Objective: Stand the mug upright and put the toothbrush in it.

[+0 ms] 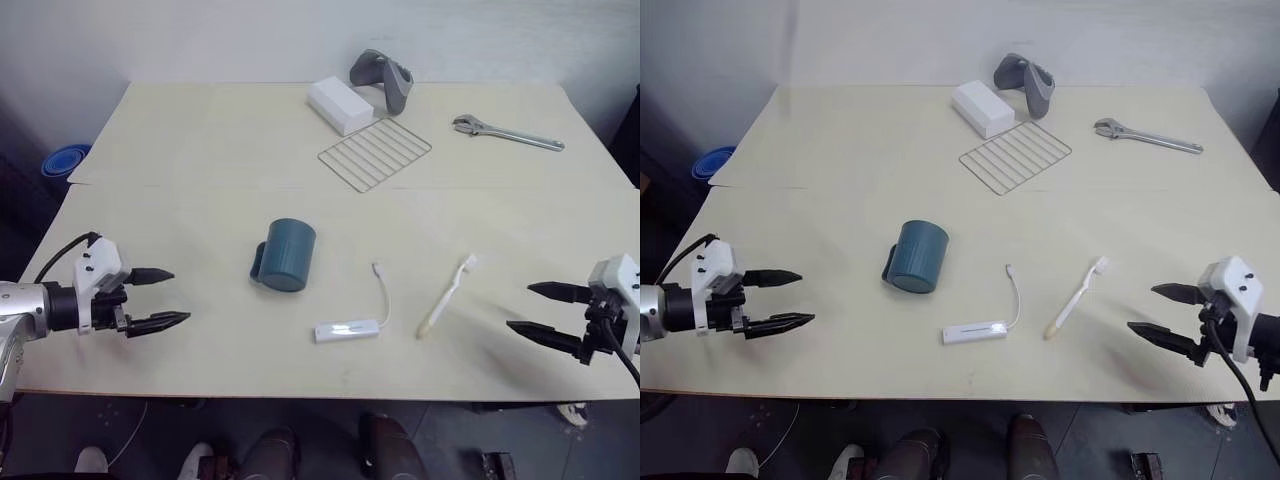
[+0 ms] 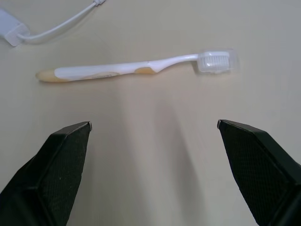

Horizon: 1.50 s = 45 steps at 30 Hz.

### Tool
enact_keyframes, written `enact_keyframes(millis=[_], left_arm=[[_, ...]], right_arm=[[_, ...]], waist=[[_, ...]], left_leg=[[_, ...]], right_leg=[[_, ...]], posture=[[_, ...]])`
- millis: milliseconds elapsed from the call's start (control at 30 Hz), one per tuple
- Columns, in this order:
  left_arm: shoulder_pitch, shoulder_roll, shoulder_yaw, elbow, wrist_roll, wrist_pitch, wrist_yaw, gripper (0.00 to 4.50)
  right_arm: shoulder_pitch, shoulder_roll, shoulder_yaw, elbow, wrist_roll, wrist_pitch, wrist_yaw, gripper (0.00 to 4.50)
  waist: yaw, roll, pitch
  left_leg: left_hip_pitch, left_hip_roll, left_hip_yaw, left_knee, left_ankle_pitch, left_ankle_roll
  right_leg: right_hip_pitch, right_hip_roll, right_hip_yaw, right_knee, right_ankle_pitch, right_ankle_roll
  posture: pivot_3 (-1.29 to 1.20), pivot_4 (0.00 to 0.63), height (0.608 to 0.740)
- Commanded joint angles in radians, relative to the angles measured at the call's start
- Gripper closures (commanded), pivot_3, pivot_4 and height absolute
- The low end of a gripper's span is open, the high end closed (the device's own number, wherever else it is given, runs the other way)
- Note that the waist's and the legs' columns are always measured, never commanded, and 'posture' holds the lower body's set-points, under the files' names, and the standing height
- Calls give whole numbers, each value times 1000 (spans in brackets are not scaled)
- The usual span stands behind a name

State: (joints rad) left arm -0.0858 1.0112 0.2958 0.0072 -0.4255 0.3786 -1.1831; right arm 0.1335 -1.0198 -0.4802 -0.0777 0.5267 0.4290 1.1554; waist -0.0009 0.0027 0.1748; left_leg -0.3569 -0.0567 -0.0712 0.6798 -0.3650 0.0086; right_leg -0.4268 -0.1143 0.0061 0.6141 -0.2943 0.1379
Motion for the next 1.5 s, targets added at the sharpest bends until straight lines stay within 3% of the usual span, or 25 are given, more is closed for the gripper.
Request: enact_keyframes(millis=[33, 567, 833, 1000, 1100, 1167, 1233, 1333, 1467, 1500], left_arm=[[3, 23, 22, -29, -3, -7, -10, 39], [-25, -1, 21, -56, -39, 79, 34, 39], [-46, 5, 3, -102, -88, 123, -6, 39], [-185, 7, -57, -245, -204, 251, -32, 39], [-254, 12, -83, -301, -278, 311, -63, 39], [-315, 25, -122, -337, -300, 327, -99, 39], [-363, 38, -167, -350, -284, 307, -143, 39], [-418, 35, -213, -345, -276, 297, -178, 0], [-474, 12, -261, -320, -253, 275, -192, 0], [-482, 9, -270, -315, -249, 269, -196, 0]], right_arm=[[-3, -4, -45, -7, -8, -27, 0, 0], [4, 20, -25, -21, -50, -54, -59, 0], [1, 24, -55, -133, 7, 72, -121, 0], [-169, 89, 17, -444, 278, 431, -401, 0], [-256, 152, 113, -558, 349, 567, -557, 0], [-334, 279, 196, -583, 397, 699, -751, 0], [-370, 346, 295, -613, 377, 767, -836, 0], [-407, 393, 366, -605, 372, 823, -878, 604], [-473, 444, 429, -519, 303, 845, -937, 1873], [-480, 453, 437, -500, 279, 845, -953, 1873]], waist=[[0, 0, 0], [1, 0, 0], [0, 0, 0], [0, -1, 0], [0, -1, 0], [-1, -2, 0], [-1, -3, 0], [0, -3, 0], [-1, -3, 0], [-1, -3, 0]], left_leg=[[0, 0, 0, 0, 0, 0], [0, 0, 0, 1, 0, 0], [0, 0, 0, 1, 0, 0], [0, 0, 0, 3, 0, -1], [0, 1, -1, 2, 1, -2], [-1, 2, -2, 2, 0, -3], [-1, 2, -2, 2, 0, -3], [-2, 0, -1, 2, 1, -3], [-2, -2, -1, 3, 1, -1], [-2, -2, -1, 3, 2, -1]], right_leg=[[0, 0, 0, 0, 0, 0], [0, 0, 0, 2, 0, 0], [0, 0, 0, 4, 0, 0], [0, 0, 0, 4, 0, 0], [0, 0, 0, 5, 0, 0], [-1, 1, 0, 7, 0, -1], [-1, 1, -1, 7, 0, -1], [-3, 1, 0, 7, 0, -1], [-2, 3, 0, 7, 0, -1], [-2, 3, 0, 7, 0, -1]], posture=[[0, 150, 740], [0, 150, 740], [0, 150, 740], [0, 150, 740], [0, 150, 740], [0, 150, 740], [0, 150, 740], [0, 150, 740], [0, 150, 740], [0, 150, 740]])
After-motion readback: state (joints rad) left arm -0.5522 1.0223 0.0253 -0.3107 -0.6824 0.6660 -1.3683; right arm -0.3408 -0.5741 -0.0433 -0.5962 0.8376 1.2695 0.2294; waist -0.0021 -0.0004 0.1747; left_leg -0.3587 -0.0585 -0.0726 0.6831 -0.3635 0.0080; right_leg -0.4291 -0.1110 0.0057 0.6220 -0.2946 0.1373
